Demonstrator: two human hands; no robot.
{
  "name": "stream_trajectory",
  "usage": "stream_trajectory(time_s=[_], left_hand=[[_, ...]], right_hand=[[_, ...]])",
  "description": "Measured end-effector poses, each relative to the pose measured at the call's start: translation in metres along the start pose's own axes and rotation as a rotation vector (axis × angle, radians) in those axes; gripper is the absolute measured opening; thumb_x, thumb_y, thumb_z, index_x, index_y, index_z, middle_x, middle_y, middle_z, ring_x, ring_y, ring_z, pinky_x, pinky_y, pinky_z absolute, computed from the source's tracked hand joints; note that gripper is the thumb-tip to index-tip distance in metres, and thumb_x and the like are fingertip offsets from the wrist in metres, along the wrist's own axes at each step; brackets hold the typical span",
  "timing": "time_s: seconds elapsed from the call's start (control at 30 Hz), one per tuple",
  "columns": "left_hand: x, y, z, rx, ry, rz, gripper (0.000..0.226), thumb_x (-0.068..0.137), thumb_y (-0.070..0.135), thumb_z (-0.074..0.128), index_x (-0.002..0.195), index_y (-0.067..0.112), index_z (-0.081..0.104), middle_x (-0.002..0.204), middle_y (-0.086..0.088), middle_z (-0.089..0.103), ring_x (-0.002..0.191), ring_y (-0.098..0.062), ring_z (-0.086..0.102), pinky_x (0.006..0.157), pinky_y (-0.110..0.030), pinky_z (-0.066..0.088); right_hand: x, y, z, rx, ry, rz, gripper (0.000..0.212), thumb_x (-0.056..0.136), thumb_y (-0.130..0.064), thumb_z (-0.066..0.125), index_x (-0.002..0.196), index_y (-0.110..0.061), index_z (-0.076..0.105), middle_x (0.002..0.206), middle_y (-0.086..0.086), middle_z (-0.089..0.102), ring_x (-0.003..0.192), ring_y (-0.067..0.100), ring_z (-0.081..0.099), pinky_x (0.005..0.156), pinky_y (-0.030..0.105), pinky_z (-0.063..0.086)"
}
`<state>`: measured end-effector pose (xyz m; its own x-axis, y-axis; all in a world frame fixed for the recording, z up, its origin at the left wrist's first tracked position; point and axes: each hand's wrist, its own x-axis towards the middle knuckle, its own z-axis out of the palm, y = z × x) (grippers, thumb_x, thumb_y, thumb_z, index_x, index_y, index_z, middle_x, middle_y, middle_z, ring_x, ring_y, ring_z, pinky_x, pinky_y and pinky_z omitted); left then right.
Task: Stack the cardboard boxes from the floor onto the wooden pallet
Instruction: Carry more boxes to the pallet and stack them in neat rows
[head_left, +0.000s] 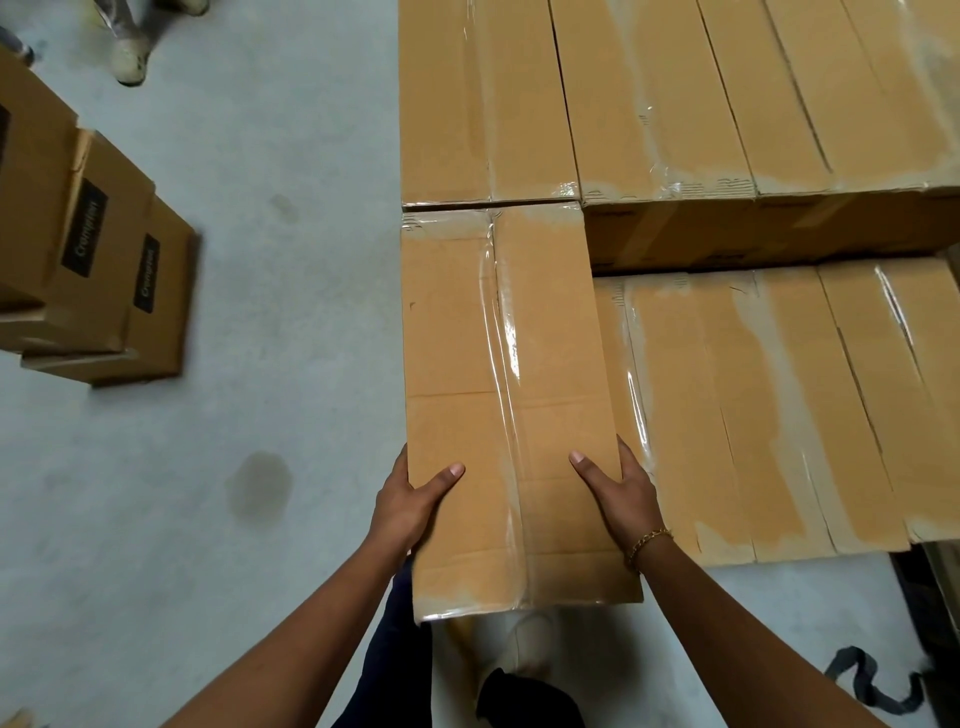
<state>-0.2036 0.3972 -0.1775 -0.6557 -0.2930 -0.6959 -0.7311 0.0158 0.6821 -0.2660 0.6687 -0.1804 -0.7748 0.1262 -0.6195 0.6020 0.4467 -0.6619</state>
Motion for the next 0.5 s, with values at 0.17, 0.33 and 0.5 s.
stream_trajectory(time_s=[0.17, 0.33, 0.5], left_hand=[[0.005, -0.002, -0.002, 0.037, -0.026, -0.013, 0.088, 0.077, 0.068, 0.078, 0.151, 0.035, 0.043, 0.133, 0.007, 0.064, 0.117, -0.020, 0.064, 0.099, -0.043, 0.052], [0.003, 0.004, -0.005, 0.092, -0.029, -0.020, 0.085, 0.082, 0.063, 0.077, 0.152, 0.031, 0.041, 0.135, 0.006, 0.062, 0.119, -0.022, 0.062, 0.103, -0.045, 0.051], [-0.007, 0.006, -0.006, 0.100, -0.014, -0.011, 0.075, 0.086, 0.057, 0.076, 0.149, 0.029, 0.045, 0.133, 0.005, 0.063, 0.117, -0.024, 0.062, 0.104, -0.047, 0.051]], right_hand=[[0.002, 0.000, 0.000, -0.011, 0.001, -0.002, 0.097, 0.079, -0.070, 0.069, 0.160, -0.029, 0.033, 0.159, 0.000, 0.044, 0.145, 0.029, 0.042, 0.117, 0.049, 0.039], [-0.002, -0.004, -0.002, -0.034, -0.005, -0.012, 0.091, 0.085, -0.064, 0.070, 0.159, -0.025, 0.034, 0.159, 0.001, 0.045, 0.145, 0.028, 0.042, 0.117, 0.044, 0.038], [-0.015, -0.004, -0.007, -0.018, -0.014, -0.042, 0.076, 0.089, -0.054, 0.072, 0.153, -0.024, 0.045, 0.148, -0.002, 0.055, 0.137, 0.022, 0.051, 0.109, 0.033, 0.040]])
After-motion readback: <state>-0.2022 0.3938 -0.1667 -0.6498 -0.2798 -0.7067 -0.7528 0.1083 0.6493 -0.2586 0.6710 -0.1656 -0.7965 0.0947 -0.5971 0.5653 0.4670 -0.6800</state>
